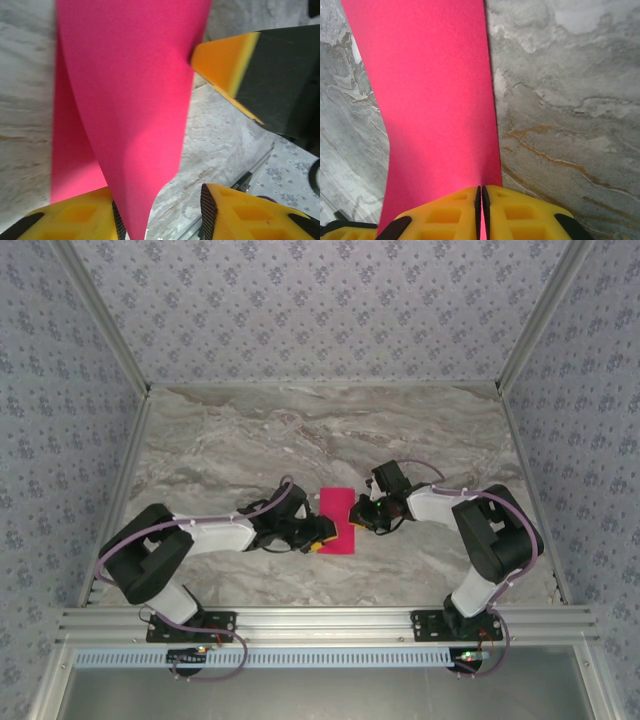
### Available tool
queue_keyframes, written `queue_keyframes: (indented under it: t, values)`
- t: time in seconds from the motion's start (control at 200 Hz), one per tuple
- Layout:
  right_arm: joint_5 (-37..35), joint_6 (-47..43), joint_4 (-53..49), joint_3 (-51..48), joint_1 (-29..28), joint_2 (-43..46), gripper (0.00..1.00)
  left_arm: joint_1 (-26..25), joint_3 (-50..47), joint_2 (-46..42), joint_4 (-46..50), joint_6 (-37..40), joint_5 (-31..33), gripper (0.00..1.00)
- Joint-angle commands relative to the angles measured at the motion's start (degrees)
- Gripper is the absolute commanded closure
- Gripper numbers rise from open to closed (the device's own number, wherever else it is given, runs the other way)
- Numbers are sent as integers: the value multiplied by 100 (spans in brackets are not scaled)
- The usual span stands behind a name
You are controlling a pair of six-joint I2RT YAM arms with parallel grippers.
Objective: Fold a paper plane with a square sheet of paper (pick it up from the middle)
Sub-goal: Fold the triangle a second time at the center of the table.
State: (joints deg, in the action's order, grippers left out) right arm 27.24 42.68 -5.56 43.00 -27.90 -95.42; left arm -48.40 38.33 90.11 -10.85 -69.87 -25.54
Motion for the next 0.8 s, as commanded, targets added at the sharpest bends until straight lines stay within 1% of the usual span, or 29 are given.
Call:
queue_keyframes:
  t: [0.0, 0.285, 0.455, 0.565, 0.69, 0.759, 0.794]
  values:
    - [-332, -289, -560, 18, -66, -211, 88, -33, 237, 20, -440, 164, -245, 57]
    - [-306, -515, -724, 177, -66, -124, 90, -32, 558, 557, -824, 135, -386, 58]
    - [66, -287, -447, -14, 266, 425, 86, -24, 633, 787, -925, 106, -352, 55]
    - [98, -336, -499, -186, 520, 898, 81, -19, 599, 858, -982, 112, -335, 51]
    - [315, -383, -388, -439, 732, 1219, 71, -19, 584, 919, -1042, 99, -329, 46]
    - [516, -383, -224, -584, 779, 1319, 66, -6, 565, 930, -1060, 100, -307, 46]
    - [637, -393, -125, -636, 786, 1341, 63, -11, 556, 922, -1049, 105, -288, 47]
